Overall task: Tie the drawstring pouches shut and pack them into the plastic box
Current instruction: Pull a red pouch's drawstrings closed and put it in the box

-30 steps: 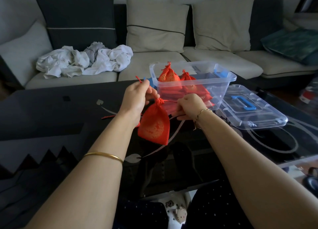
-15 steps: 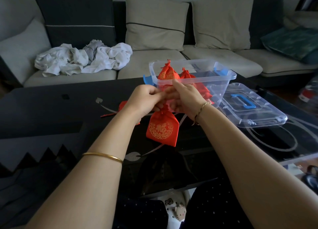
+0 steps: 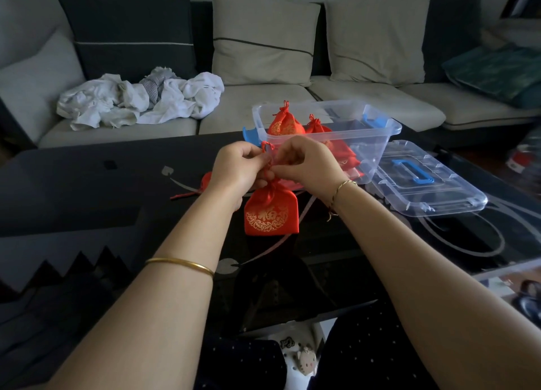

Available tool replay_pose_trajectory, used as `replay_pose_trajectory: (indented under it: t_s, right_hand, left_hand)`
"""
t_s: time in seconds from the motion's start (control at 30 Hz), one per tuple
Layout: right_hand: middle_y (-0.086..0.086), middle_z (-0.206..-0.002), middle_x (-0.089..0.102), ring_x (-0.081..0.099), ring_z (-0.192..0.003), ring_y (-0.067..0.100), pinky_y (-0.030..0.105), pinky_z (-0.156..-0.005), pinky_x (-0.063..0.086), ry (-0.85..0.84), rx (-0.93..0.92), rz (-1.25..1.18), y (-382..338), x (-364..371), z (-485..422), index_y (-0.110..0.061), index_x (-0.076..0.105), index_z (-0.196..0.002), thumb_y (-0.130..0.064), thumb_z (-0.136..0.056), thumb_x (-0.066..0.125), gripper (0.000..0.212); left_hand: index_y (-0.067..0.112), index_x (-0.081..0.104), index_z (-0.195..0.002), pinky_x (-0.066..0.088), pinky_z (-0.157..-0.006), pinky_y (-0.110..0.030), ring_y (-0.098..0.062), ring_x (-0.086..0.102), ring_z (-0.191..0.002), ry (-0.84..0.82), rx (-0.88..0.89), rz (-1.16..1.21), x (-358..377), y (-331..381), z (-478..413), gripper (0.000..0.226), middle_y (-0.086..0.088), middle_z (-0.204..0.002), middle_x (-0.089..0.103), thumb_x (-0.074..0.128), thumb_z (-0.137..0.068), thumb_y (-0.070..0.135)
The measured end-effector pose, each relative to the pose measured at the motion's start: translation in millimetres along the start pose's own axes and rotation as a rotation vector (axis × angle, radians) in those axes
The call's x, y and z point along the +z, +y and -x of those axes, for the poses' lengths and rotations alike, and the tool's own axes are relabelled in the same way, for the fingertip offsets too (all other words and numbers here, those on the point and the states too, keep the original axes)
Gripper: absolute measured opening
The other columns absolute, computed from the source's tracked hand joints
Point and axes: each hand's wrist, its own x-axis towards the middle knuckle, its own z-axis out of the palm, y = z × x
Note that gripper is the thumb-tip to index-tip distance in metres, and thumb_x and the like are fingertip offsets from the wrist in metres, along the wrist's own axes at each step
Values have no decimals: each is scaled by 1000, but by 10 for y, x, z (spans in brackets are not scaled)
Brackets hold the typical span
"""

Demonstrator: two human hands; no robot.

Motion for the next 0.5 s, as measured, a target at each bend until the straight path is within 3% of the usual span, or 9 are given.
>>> replay_pose_trajectory:
  t_s: [0.3,0.4,0.5]
  right_hand:
    - [4,-90,66,57,-81,15,24,-73,44,48,-200,336,-76,25,-12,-7,71,-89,-10,-80,66,12]
    - [4,-79,64,53,-70,10,19,-63,42,13,-182,348,-61,47,-27,-3,71,-83,-9,-82,61,12]
    - [9,-69,63,48,-46,0,6,-44,38,-5,32,90,-9,52,-33,3,70,-81,-10,-86,60,16]
  left_hand:
    - [11,64,-72,48,-46,-20,-11,61,-48,24,-55,73,-16,45,13,16,-3,-54,64,63,-87,8]
    - [13,62,-72,49,-52,-23,-12,61,-54,63,-63,77,-37,80,7,15,-3,-60,64,62,-86,8]
    - [15,57,-76,52,-57,-24,-11,62,-63,167,8,30,-72,112,-6,12,-1,-71,61,62,-83,6]
